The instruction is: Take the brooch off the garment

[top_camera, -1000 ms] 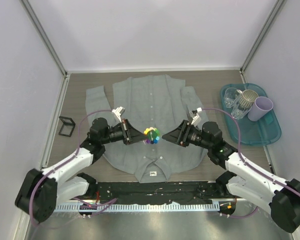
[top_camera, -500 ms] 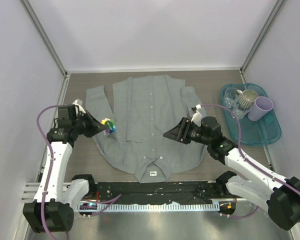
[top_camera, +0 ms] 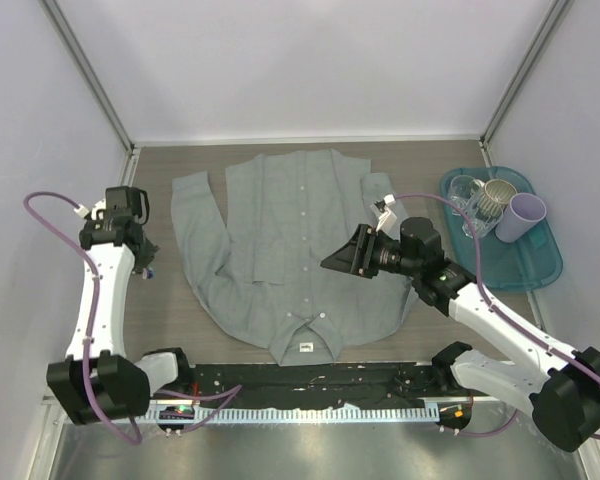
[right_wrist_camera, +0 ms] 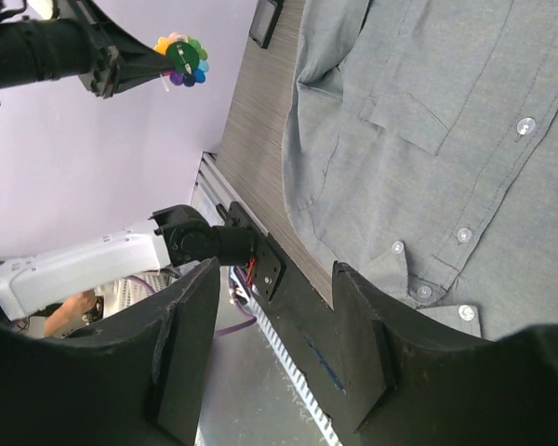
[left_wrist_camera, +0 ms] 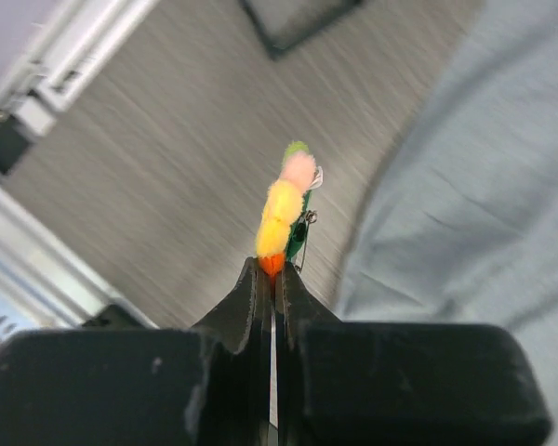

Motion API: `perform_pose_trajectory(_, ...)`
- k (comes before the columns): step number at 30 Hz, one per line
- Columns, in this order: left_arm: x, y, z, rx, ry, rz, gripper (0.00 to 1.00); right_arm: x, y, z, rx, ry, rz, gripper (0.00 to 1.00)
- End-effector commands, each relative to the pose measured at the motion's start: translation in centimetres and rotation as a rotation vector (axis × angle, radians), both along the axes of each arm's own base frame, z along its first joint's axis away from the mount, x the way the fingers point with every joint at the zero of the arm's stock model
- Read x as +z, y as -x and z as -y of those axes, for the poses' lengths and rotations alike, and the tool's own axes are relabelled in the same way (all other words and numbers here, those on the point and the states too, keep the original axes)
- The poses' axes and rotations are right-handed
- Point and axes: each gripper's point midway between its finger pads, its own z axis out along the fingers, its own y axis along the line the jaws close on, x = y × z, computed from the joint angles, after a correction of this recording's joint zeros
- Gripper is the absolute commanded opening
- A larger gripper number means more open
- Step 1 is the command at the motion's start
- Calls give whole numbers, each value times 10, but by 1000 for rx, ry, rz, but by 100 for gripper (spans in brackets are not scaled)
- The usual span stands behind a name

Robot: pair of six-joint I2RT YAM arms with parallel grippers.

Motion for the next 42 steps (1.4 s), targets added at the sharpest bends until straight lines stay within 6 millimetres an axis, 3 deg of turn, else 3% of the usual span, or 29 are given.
perform_pose_trajectory(1, 4, 12, -54, 138, -259, -128, 0, 14, 4, 0, 39, 9, 21, 57)
perform_pose_trajectory(10, 2, -21, -101, 141, -534, -272, 0, 9, 4, 2, 23, 26, 6, 56)
perform_pose_trajectory(27, -56, -90, -119, -47, -649, -399, 0, -2, -7, -2, 3, 44, -25, 55)
perform_pose_trajectory(42, -85, -107, -120, -109, -645, -471, 0, -3, -6, -1, 0, 45, -27, 54)
